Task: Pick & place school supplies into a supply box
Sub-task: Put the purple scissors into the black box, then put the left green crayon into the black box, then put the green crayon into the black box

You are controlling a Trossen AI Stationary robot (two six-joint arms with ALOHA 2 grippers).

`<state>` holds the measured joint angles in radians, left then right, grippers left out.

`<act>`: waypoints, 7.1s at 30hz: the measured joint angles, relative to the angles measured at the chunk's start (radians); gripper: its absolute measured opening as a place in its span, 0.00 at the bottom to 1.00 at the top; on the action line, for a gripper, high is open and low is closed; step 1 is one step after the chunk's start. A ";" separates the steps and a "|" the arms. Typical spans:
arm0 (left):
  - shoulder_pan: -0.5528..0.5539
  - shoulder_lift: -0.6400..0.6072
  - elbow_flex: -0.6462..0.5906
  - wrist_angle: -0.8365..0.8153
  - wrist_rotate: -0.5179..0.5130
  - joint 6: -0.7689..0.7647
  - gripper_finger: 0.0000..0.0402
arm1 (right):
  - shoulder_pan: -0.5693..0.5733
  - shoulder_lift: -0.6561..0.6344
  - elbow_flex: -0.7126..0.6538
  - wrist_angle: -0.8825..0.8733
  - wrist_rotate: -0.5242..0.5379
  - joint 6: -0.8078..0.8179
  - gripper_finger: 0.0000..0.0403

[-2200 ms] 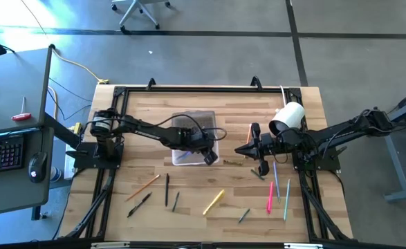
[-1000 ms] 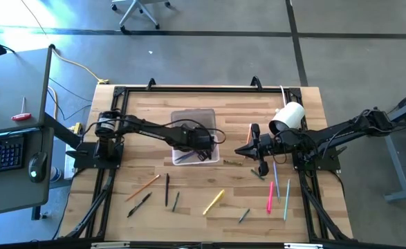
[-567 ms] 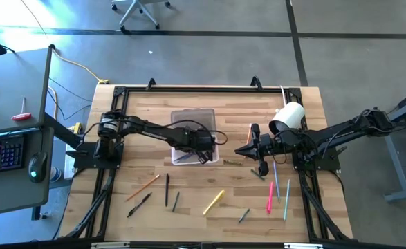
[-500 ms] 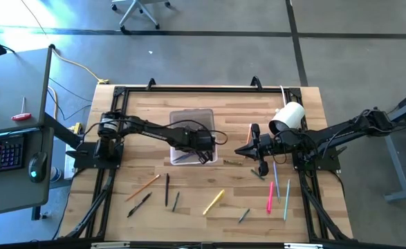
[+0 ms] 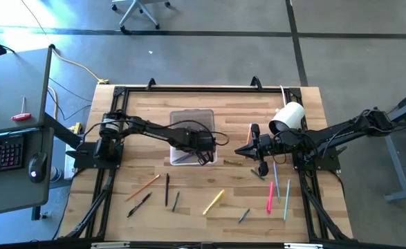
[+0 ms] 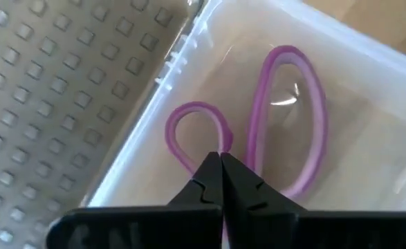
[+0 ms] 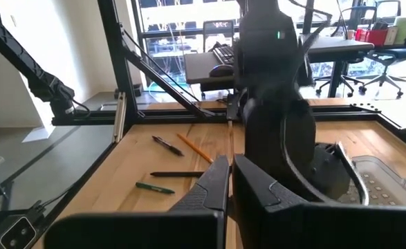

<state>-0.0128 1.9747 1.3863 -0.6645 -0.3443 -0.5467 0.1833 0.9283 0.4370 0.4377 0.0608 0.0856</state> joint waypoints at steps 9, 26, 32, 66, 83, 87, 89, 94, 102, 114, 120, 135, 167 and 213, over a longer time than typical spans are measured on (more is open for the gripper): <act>0.000 -0.057 0.217 -0.171 0.096 0.236 0.09 | 0.000 0.000 0.000 -0.030 0.000 0.027 0.04; 0.000 -0.368 0.466 -0.897 -0.137 0.184 0.08 | 0.024 0.290 0.062 -0.067 0.104 0.067 0.40; -0.031 -0.627 0.245 -0.816 -0.198 0.097 0.06 | 0.064 0.395 0.051 -0.073 0.192 0.082 0.40; -0.131 -1.063 -0.788 0.612 -0.085 0.569 0.23 | 0.089 0.694 -0.094 0.180 0.346 0.247 0.36; -0.131 -1.063 -0.788 0.610 -0.137 0.577 0.23 | 0.083 0.930 -0.092 0.357 0.413 0.255 0.08; -0.131 -1.063 -0.788 0.610 -0.138 0.576 0.23 | 0.084 0.930 -0.093 0.419 0.395 0.254 0.03; -0.131 -1.063 -0.788 0.610 -0.138 0.569 0.23 | 0.084 0.910 -0.094 0.461 0.373 0.253 0.05; -0.131 -1.060 -0.788 0.611 -0.139 0.565 0.23 | 0.086 0.791 -0.092 0.486 0.314 0.270 0.02; -0.131 -1.040 -0.787 0.611 -0.141 0.585 0.23 | 0.058 0.637 0.050 0.386 0.329 0.055 0.03; -0.131 -1.040 -0.787 0.611 -0.159 0.595 0.23 | -0.126 0.975 0.541 -0.033 0.027 -0.175 0.05; -0.131 -1.040 -0.787 0.611 -0.158 0.595 0.23 | -0.176 1.112 0.660 -0.078 -0.061 -0.121 0.03; -0.131 -1.040 -0.787 0.607 -0.154 0.591 0.23 | -0.148 0.967 0.696 -0.253 -0.131 -0.155 0.26; -0.132 -1.040 -0.787 0.615 -0.101 0.557 0.23 | 0.134 0.298 0.205 -0.970 0.338 0.196 0.28; -0.132 -1.040 -0.787 0.672 -0.112 0.523 0.23 | -0.224 0.334 -0.263 -0.017 -0.212 0.088 0.03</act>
<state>-0.1444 0.9352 0.5995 0.0072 -0.4561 -0.0235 -0.0402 1.2619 0.1736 0.4204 -0.1507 0.1737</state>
